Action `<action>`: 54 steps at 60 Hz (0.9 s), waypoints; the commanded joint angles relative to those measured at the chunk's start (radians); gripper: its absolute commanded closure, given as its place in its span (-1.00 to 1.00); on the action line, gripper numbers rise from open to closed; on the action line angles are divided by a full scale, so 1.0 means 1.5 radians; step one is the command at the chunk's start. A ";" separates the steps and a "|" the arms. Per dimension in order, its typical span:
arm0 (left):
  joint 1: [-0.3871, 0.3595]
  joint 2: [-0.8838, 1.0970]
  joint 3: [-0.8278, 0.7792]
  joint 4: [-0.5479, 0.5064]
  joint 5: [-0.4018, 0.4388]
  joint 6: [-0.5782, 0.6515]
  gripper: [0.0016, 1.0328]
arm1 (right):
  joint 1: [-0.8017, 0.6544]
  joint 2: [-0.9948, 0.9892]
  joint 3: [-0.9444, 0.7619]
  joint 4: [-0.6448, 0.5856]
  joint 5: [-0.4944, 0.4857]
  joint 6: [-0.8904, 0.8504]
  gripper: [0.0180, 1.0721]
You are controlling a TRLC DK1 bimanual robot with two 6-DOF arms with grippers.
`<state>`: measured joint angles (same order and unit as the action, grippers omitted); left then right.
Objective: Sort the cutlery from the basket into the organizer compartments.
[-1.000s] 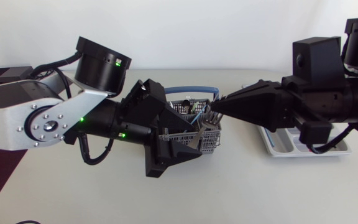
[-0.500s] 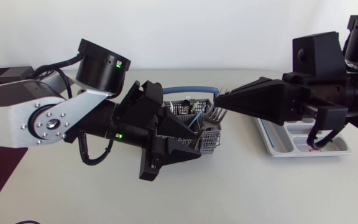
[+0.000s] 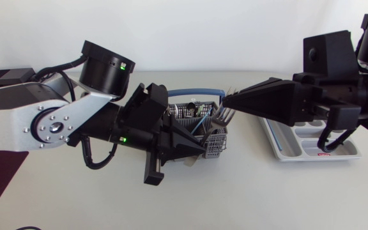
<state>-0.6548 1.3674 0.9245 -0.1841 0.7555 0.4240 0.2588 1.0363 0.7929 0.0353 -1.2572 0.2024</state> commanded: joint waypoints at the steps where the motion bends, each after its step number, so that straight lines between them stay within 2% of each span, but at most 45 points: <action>1: 0.004 0.008 -0.011 0.005 0.011 0.017 0.94 | -0.007 -0.014 0.004 0.015 -0.010 0.020 0.88; 14: 0.003 -0.009 -0.031 0.024 0.013 0.022 0.95 | -0.008 -0.031 -0.006 0.015 -0.004 0.018 0.88; 22: -0.001 -0.032 -0.048 0.041 0.013 0.021 0.96 | -0.006 -0.054 -0.021 0.014 0.024 -0.002 0.88; 34: 0.004 -0.075 -0.061 0.041 0.009 0.015 0.96 | 0.004 -0.072 -0.041 0.002 0.093 -0.041 0.50; 39: 0.005 -0.084 -0.070 0.040 0.008 0.015 0.97 | 0.012 -0.074 -0.043 -0.010 0.120 -0.058 0.24; 46: 0.006 -0.100 -0.079 0.038 0.004 0.013 0.97 | 0.030 -0.082 -0.045 -0.021 0.202 -0.088 -0.09; 49: 0.006 -0.107 -0.084 0.037 -0.002 0.013 0.97 | 0.059 -0.090 -0.044 -0.041 0.285 -0.118 -0.25; 54: 0.006 -0.112 -0.087 0.035 -0.005 0.012 0.96 | 0.093 -0.110 -0.052 -0.047 0.400 -0.156 -0.34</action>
<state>-0.6361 1.2369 0.8112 -0.1394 0.7166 0.4183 0.3614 0.8883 0.7555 -0.0204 -0.7856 0.0380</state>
